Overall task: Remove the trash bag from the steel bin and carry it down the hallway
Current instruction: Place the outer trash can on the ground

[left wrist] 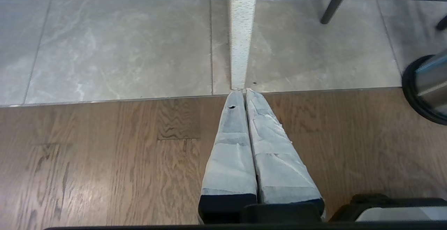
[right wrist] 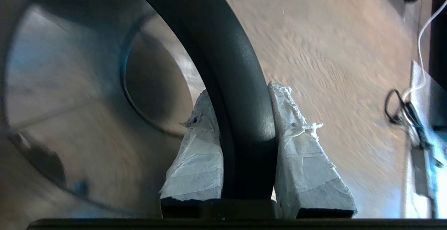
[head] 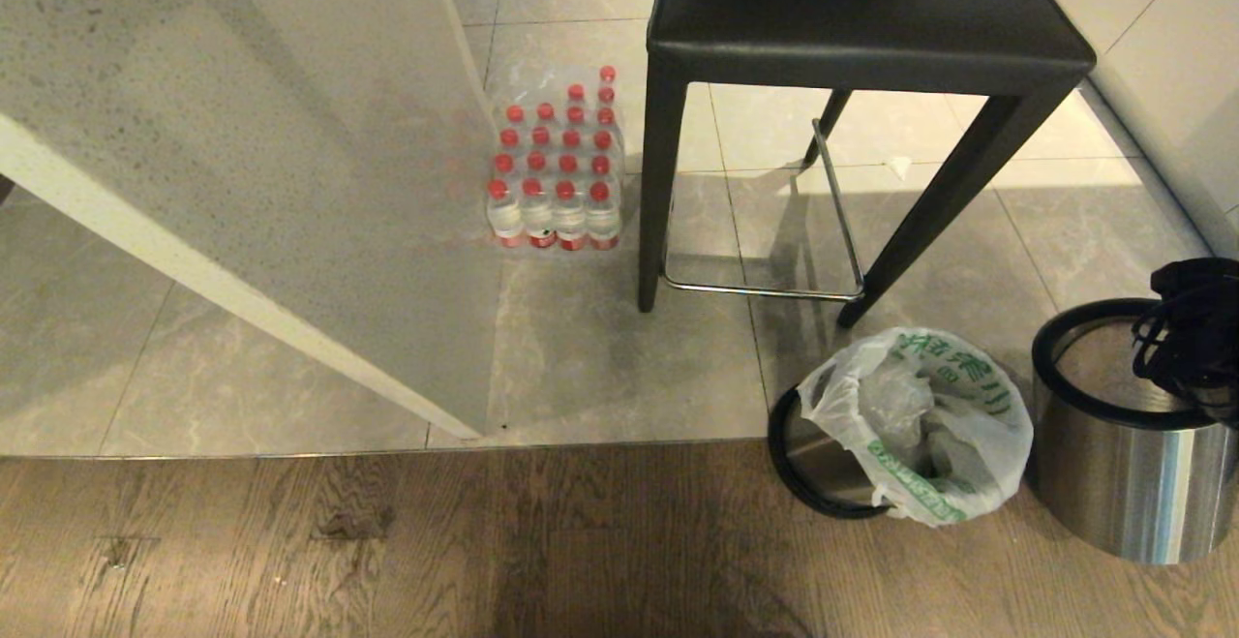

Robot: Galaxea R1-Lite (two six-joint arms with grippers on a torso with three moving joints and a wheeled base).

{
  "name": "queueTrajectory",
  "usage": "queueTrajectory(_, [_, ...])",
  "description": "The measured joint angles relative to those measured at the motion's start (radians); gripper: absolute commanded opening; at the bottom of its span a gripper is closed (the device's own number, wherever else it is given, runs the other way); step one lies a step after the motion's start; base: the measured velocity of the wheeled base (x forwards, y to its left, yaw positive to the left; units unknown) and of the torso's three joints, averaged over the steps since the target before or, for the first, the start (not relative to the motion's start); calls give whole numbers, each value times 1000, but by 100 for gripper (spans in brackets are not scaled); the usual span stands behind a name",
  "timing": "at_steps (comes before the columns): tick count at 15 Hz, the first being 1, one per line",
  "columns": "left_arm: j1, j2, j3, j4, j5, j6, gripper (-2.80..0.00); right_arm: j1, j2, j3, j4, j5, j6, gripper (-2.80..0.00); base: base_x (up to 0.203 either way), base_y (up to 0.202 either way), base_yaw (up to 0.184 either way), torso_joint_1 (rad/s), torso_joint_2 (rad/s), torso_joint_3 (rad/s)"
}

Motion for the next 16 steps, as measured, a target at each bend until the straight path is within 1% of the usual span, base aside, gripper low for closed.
queueTrajectory(2, [0, 0, 0, 0, 0, 0, -280, -21, -16, 41, 7, 22, -19, -280, 0, 0, 0, 0, 0, 0])
queueTrajectory(4, [0, 0, 0, 0, 0, 0, -280, -45, -24, 65, 12, 26, -37, -280, 0, 0, 0, 0, 0, 0])
queueTrajectory(9, [0, 0, 0, 0, 0, 0, -280, -148, -62, 90, 17, 29, -106, -280, 0, 0, 0, 0, 0, 0])
queueTrajectory(10, [0, 0, 0, 0, 0, 0, -280, -167, -71, 98, 16, 25, -114, -47, 0, 0, 0, 0, 0, 0])
queueTrajectory(11, [0, 0, 0, 0, 0, 1, -280, -182, -79, 112, 19, 24, -132, 0, 0, 0, 0, 0, 0, 0])
queueTrajectory(13, [0, 0, 0, 0, 0, 0, -280, -214, -95, 143, 10, 23, -168, 0, 0, 0, 0, 0, 0, 0])
queueTrajectory(16, [0, 0, 0, 0, 0, 0, -280, -232, -108, 160, 1, 39, -171, 0, 0, 0, 0, 0, 0, 0])
